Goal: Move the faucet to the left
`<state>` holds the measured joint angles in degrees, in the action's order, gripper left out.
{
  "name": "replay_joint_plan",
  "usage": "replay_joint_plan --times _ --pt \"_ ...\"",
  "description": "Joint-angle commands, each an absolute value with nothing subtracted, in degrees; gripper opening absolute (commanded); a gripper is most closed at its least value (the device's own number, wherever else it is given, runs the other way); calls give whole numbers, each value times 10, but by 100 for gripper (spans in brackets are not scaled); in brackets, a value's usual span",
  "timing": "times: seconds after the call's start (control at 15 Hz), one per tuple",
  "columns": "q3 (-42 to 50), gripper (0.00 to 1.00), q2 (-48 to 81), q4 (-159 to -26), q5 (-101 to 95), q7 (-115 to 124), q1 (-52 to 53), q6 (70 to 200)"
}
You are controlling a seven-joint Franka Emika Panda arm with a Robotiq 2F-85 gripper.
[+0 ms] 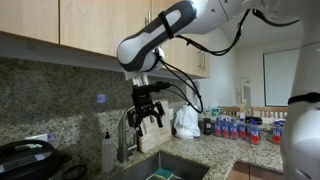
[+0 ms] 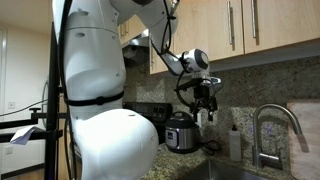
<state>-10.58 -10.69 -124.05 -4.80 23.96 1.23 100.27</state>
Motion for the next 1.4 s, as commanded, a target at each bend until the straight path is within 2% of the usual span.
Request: replay_joint_plan --times 0.0,0.33,0.47,0.8,1.0,1.33 --pt "-84 100 -159 -1317 -9 228 26 1065" --pt "-63 100 -230 -1442 65 218 26 1150" --pt "-71 100 -195 -1407 45 236 22 1132" --pt "-62 100 -218 -1435 48 235 18 1151" --pt "-65 100 -212 -1450 25 247 7 1224" --pt "-18 100 -225 -1510 -7 193 -36 1355"
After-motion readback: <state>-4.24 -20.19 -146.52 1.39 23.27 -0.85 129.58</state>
